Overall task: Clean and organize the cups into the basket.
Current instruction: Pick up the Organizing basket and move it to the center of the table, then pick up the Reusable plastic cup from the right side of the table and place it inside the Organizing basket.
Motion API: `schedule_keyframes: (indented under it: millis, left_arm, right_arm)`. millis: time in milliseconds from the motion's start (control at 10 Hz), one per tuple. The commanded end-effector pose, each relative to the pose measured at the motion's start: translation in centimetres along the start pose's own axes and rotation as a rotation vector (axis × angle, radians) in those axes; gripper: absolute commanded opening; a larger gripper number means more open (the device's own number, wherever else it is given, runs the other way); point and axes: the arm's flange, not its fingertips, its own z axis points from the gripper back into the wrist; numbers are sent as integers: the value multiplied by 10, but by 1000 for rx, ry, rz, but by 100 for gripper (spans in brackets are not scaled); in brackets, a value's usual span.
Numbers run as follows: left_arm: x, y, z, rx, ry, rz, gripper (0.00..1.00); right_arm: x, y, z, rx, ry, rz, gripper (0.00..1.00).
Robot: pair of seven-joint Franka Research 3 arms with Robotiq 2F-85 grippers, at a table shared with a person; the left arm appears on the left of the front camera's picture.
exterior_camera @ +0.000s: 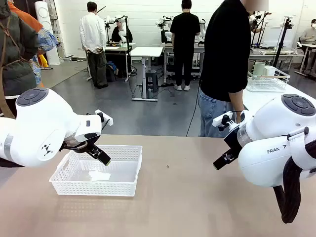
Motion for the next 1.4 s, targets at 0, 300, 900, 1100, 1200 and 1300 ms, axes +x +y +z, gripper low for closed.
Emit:
schedule_keyframes:
  millis: [0,300,900,1100,1200,1300]
  left_arm:
    - [0,0,0,0,0,0,100]
    - [0,0,0,0,0,0,100]
    - [0,0,0,0,0,0,100]
    - [0,0,0,0,0,0,100]
    - [0,0,0,0,0,0,100]
    - [0,0,0,0,0,0,100]
  right_arm:
    - [0,0,0,0,0,0,100]
    - [0,0,0,0,0,0,100]
    - [0,0,0,0,0,0,100]
    - [0,0,0,0,0,0,100]
    - [0,0,0,0,0,0,100]
    - [0,0,0,0,0,0,100]
